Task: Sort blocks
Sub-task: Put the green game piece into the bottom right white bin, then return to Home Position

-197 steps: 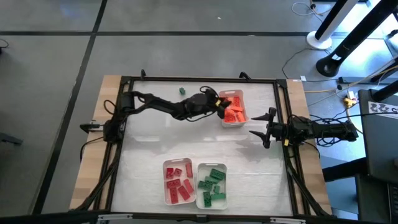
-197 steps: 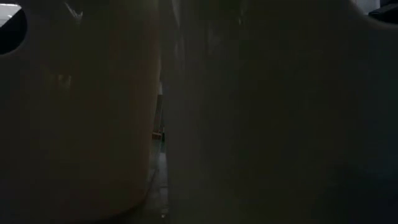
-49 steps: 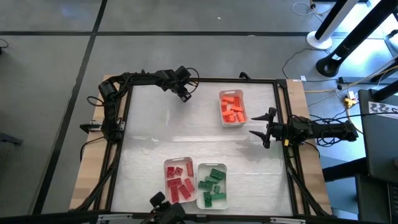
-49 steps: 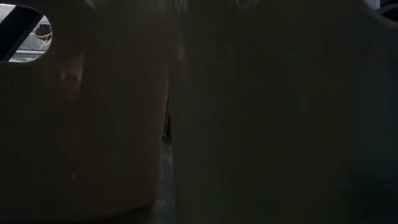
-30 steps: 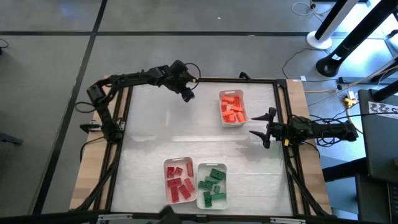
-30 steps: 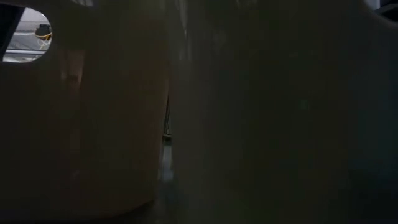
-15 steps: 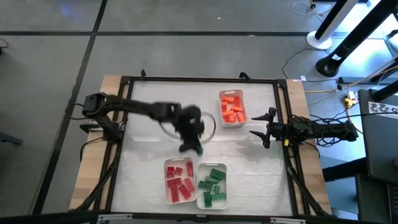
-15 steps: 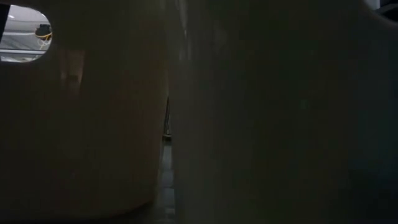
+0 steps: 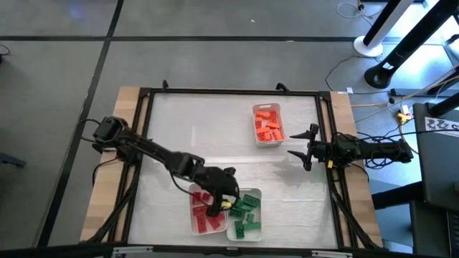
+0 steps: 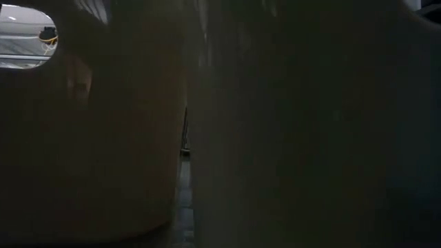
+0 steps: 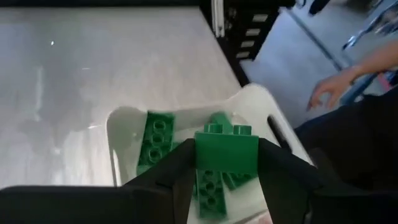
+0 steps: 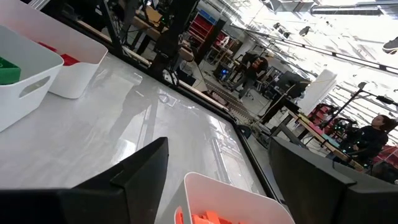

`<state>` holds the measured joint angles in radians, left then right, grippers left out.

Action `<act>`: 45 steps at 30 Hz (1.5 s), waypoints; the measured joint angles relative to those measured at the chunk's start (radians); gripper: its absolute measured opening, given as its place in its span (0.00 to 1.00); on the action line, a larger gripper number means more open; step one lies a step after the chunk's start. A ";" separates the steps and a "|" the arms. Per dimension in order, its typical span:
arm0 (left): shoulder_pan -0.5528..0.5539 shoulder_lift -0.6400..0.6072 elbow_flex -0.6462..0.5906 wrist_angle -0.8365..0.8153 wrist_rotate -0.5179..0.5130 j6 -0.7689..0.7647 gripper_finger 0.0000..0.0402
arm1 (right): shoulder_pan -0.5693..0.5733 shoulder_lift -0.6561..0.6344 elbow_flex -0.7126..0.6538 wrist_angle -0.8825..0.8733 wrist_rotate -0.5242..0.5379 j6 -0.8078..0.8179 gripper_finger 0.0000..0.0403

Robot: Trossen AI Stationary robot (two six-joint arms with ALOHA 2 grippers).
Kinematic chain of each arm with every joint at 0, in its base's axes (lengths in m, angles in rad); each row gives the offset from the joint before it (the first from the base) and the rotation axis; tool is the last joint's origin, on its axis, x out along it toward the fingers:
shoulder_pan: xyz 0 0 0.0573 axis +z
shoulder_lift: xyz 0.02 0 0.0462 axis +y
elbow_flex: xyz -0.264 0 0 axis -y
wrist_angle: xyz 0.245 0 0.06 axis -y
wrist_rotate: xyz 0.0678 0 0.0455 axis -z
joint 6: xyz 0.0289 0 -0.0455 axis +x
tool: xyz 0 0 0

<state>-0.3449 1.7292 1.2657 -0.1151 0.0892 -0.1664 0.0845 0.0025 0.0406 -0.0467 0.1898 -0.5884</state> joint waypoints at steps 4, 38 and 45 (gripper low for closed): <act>-0.019 0.023 0.000 -0.002 -0.060 0.000 0.43 | 0.000 0.000 0.000 0.000 -0.001 0.000 0.68; -0.057 -1.162 -0.823 0.217 -0.720 0.138 0.59 | 0.000 0.004 0.000 -0.002 -0.011 0.000 0.68; -0.025 -1.517 -0.964 0.209 -0.804 0.160 0.59 | 0.000 0.004 0.000 -0.002 -0.011 0.000 0.68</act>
<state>-0.3702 0.2126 0.3018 0.0935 -0.7151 -0.0068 0.0849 0.0063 0.0406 -0.0482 0.1791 -0.5884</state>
